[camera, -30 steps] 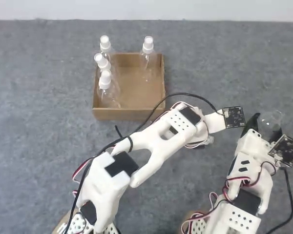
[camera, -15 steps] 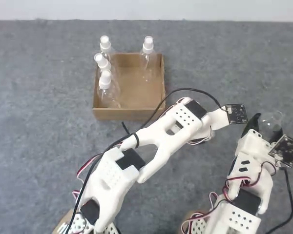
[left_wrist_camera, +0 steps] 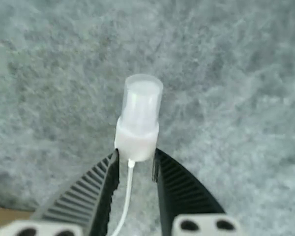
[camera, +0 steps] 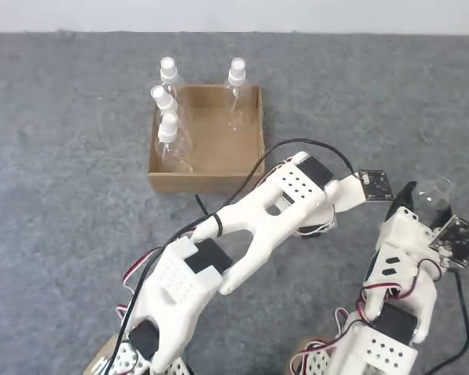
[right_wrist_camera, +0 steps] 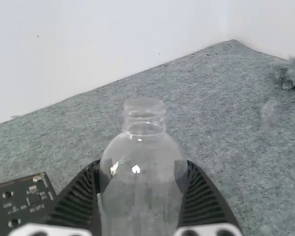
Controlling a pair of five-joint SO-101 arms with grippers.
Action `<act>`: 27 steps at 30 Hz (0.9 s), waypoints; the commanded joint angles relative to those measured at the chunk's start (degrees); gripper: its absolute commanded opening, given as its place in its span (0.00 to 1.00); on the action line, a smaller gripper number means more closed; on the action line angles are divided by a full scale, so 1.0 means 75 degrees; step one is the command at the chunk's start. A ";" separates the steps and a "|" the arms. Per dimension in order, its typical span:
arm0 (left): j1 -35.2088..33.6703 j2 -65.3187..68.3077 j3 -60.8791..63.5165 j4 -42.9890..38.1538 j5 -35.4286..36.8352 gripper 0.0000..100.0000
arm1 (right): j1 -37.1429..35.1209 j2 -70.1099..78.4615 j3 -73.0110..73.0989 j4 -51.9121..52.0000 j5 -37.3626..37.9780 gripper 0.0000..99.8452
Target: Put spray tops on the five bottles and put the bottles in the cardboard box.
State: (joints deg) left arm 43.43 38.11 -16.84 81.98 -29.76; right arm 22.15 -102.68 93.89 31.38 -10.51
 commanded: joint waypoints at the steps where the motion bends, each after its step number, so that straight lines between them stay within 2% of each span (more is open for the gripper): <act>1: 0.0422 -0.0164 -0.0135 0.0410 0.0152 0.10 | -0.0147 -0.0193 -0.0117 -0.0193 -0.0023 0.01; 4: 0.0410 -0.0152 -0.0486 0.0410 0.0867 0.11 | -0.0147 -0.0193 -0.0117 -0.0193 -0.0023 0.01; 9: 0.0410 -0.0152 -0.0955 0.0492 0.1676 0.21 | -0.0147 -0.0193 -0.0117 -0.0193 -0.0023 0.01; 17: 0.0469 -0.0082 -0.0967 0.0012 0.1664 0.21 | -0.0147 -0.0193 -0.0117 -0.0193 -0.0023 0.01; 22: 0.0504 -0.0059 -0.0908 -0.0469 0.1231 0.21 | -0.0322 -0.0182 -0.0117 -0.0193 0.0094 0.01; 27: 0.0504 0.0223 -0.0850 -0.0727 0.1196 0.21 | -0.0346 -0.0182 -0.0117 -0.0193 0.0281 0.01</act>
State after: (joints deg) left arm 46.24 39.16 -20.09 80.04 -20.53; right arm 22.15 -103.21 93.80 30.77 -10.33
